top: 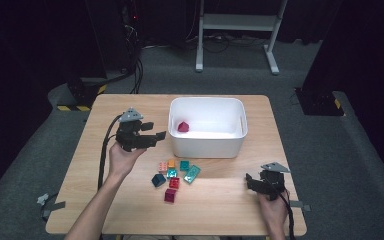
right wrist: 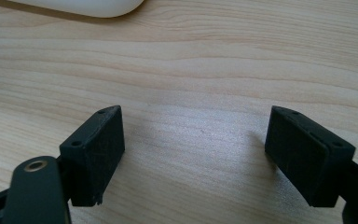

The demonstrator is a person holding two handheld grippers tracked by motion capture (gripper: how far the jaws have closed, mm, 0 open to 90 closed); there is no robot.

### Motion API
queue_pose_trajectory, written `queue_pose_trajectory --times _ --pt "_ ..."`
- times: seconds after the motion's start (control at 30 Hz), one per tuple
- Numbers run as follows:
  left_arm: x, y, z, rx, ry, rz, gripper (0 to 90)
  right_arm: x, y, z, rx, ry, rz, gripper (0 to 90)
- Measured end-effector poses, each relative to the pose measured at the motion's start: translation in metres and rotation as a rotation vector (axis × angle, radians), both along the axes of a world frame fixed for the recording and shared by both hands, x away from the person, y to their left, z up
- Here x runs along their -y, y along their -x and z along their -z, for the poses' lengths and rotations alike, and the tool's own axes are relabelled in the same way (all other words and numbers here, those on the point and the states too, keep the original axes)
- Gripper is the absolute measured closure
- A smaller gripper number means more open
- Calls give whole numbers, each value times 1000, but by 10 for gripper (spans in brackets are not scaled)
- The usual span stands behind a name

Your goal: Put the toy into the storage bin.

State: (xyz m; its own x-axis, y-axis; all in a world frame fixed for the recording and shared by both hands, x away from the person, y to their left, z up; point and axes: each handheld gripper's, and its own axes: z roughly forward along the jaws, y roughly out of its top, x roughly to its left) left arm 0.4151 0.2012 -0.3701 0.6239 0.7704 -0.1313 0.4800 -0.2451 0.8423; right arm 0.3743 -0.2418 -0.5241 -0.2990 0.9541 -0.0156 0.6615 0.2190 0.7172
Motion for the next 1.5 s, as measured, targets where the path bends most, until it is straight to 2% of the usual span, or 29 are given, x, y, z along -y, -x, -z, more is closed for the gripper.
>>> queue_pose_trajectory --times 0.13,0.63,0.87,0.97,1.1,1.5 --pt "-2 6 5 -8 -17 8 344 0 0 0 0 0 0 196" --pt "-9 26 26 -50 10 15 338 0 0 0 0 0 0 196" --pt "-7 39 39 -57 -20 20 329 0 0 0 0 0 0 196" --pt "-6 44 47 -67 -30 20 326 0 0 0 0 -1 1 196" --pt "-3 53 61 -81 -62 17 326 0 0 0 0 0 0 196" --pt "-8 70 106 -152 -91 1 330 0 0 0 -1 -1 1 196"
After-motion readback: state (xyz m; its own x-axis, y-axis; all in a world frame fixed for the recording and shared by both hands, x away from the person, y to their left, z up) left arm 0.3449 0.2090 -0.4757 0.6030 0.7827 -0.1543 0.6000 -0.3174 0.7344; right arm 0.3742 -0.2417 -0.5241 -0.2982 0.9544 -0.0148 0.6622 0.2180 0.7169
